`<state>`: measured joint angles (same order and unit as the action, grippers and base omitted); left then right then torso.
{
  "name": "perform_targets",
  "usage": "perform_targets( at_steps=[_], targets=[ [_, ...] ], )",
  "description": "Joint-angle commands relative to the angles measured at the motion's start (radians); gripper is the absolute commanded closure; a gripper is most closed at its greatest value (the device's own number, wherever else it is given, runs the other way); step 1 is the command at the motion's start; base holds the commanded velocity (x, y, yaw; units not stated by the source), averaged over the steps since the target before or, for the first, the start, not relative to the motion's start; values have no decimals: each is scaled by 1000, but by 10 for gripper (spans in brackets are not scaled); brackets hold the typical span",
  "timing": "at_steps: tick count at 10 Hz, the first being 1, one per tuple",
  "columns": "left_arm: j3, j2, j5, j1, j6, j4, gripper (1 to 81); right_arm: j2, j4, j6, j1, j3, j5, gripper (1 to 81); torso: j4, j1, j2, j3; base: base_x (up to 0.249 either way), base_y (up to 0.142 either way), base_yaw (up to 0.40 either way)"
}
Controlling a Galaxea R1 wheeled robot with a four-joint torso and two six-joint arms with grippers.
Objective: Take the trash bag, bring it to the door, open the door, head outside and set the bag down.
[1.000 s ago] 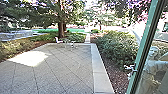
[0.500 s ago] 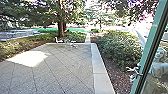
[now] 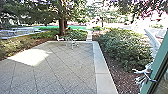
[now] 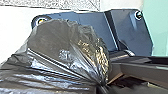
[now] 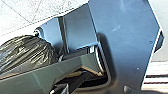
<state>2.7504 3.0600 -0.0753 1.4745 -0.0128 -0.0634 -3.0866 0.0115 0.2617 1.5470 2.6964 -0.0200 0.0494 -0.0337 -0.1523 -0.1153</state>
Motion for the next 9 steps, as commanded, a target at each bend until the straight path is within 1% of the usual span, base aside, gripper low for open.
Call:
perform_targets(
  at_steps=[1,5,9],
  targets=[
    [-3,2,-57,-45,0,-4,811,-14,5,-4,-41,-12,-58,10,0,0,0,0,125,81,0],
    [-3,2,-57,-45,0,-6,811,-14,4,-4,-40,-12,-58,10,0,0,0,0,125,72,0],
    [-3,2,-57,-45,0,-6,811,-14,2,-2,-43,-12,-58,10,0,0,1,0,122,0,0]
  ],
)
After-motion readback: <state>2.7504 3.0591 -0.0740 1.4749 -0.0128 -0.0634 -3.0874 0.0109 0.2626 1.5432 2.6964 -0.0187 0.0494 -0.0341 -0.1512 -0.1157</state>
